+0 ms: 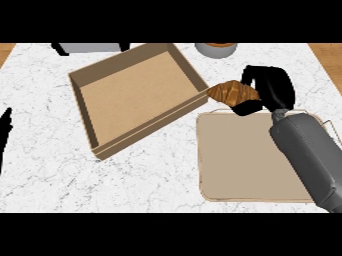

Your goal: Pick the croissant from the tray and place it in the cardboard box

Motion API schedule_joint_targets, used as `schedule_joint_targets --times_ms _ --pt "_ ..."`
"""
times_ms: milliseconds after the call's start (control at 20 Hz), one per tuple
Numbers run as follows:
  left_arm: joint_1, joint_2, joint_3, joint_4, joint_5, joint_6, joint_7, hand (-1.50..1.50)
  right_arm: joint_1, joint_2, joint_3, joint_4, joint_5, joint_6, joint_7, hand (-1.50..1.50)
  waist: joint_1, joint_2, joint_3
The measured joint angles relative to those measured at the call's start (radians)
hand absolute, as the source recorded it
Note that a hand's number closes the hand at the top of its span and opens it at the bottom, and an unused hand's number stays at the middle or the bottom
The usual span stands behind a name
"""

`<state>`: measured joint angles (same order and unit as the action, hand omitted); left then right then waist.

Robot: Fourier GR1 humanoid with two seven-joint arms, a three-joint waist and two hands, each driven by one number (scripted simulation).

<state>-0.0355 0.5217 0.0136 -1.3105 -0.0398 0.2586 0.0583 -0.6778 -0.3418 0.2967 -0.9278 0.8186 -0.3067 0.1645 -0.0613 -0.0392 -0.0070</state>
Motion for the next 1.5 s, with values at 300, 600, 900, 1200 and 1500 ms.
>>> schedule_joint_targets --times_ms 300,600,900,1200,1500 --pt "-0.021 0.0 0.006 -0.003 0.007 -0.02 0.008 0.0 -0.036 0.104 0.094 -0.283 0.119 0.086 0.302 1.5 0.02 0.015 0.003" --pt "-0.043 -0.02 -0.006 -0.016 -0.014 -0.027 0.012 0.0 -0.147 0.226 0.066 -0.384 0.127 0.185 0.47 1.5 0.053 0.031 0.006" --pt "-0.069 -0.033 -0.003 0.005 -0.034 -0.041 -0.009 0.0 -0.329 0.313 -0.007 -0.218 0.084 0.122 0.527 1.5 0.077 0.041 0.006" --pt "-0.099 -0.063 -0.016 0.019 -0.059 -0.039 -0.008 0.0 -0.484 0.335 -0.048 0.028 -0.035 0.001 0.506 1.5 0.097 0.048 0.006" --pt "-0.117 -0.071 -0.026 0.005 -0.066 -0.058 0.0 0.0 -0.612 0.34 -0.108 0.297 -0.12 -0.099 0.408 1.5 0.129 0.059 0.006"
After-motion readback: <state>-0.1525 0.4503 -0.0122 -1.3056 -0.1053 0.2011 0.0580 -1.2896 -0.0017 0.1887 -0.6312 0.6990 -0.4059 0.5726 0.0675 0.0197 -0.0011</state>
